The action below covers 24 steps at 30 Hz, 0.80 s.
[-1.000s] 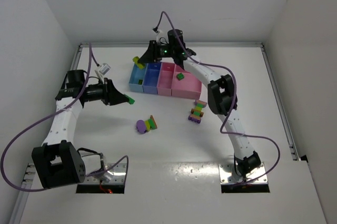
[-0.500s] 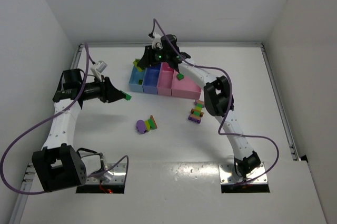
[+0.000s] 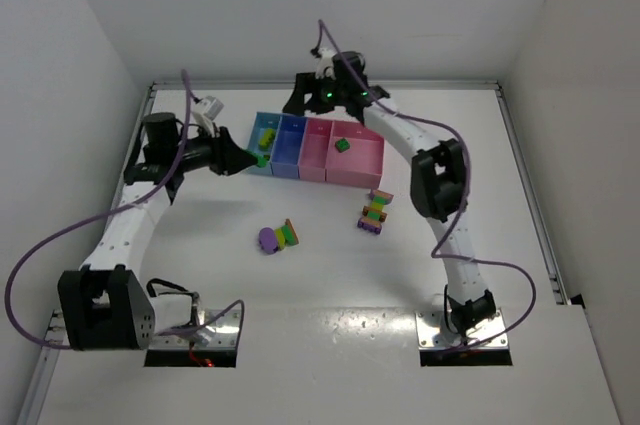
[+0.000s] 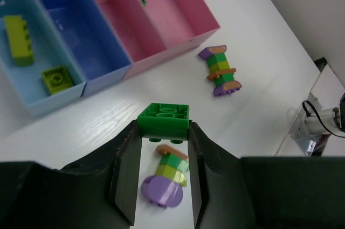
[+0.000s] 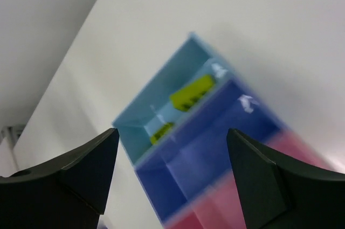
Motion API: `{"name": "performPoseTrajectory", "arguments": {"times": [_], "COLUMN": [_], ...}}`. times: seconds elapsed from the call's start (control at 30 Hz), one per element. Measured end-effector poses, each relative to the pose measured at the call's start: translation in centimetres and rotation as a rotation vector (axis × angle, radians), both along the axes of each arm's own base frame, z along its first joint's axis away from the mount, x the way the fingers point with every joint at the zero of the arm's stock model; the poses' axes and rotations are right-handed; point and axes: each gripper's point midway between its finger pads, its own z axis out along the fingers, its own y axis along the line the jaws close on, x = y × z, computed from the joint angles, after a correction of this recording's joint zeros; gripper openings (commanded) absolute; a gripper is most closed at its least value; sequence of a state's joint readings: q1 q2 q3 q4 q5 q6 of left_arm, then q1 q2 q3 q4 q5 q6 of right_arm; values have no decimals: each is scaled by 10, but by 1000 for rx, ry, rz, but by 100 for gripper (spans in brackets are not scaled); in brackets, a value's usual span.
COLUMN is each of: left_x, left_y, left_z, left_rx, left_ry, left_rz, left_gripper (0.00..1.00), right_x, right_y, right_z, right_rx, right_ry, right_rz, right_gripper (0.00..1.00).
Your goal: Sort the legos into containers by color
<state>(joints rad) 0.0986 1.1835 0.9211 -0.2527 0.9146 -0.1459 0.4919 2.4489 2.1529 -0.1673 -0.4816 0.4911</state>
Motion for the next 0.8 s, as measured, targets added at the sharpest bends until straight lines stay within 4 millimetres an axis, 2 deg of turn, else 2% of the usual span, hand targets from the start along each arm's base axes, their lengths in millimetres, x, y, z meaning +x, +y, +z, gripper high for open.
{"name": "performPoseTrajectory", "arguments": {"times": [0.07, 0.13, 0.23, 0.27, 0.33, 0.37, 0.4, 0.43, 0.5, 0.53, 0.63, 0.73, 0.77, 0.8], "left_x": [10, 23, 47, 57, 77, 88, 98, 105, 122, 128, 149, 163, 165, 167], "left_y": [-23, -45, -74, -83, -102, -113, -124, -135, -153, -163, -188, -206, -208, -210], "left_z": [-1, -5, -21, -26, -35, -38, -41, -44, -46, -49, -53, -61, -64, -68], "left_rx": [5, 11, 28, 38, 54, 62, 69, 75, 81, 84, 90, 101, 107, 114], "left_ry": [-11, -11, 18, 25, 39, 39, 36, 34, 18, 21, 5, 6, 11, 16], "left_rz": [-41, -75, -97, -93, -97, -98, -102, -108, -116, -124, -134, -139, -136, -135], "left_gripper": [3, 3, 5, 5, 5, 5, 6, 6, 7, 7, 18, 41, 53, 56], "right_x": [10, 21, 22, 16, -2, -11, -29, -44, -71, -84, -115, -136, -140, -142], "right_y": [-41, -98, -184, -214, -258, -269, -282, -286, -288, -289, -295, -310, -315, -318], "right_z": [27, 67, 131, 149, 175, 180, 186, 185, 170, 155, 110, 77, 72, 71], "right_rx": [-32, -64, -103, -124, -165, -189, -208, -228, -264, -288, -352, -406, -418, -425], "right_ry": [-35, -101, -220, -256, -316, -333, -345, -349, -328, -299, -194, -96, -77, -71], "right_rz": [-75, -178, -326, -375, -447, -458, -471, -464, -434, -415, -370, -362, -362, -366], "right_gripper": [81, 82, 82, 82, 82, 82, 82, 82, 82, 82, 82, 82, 82, 82]}}
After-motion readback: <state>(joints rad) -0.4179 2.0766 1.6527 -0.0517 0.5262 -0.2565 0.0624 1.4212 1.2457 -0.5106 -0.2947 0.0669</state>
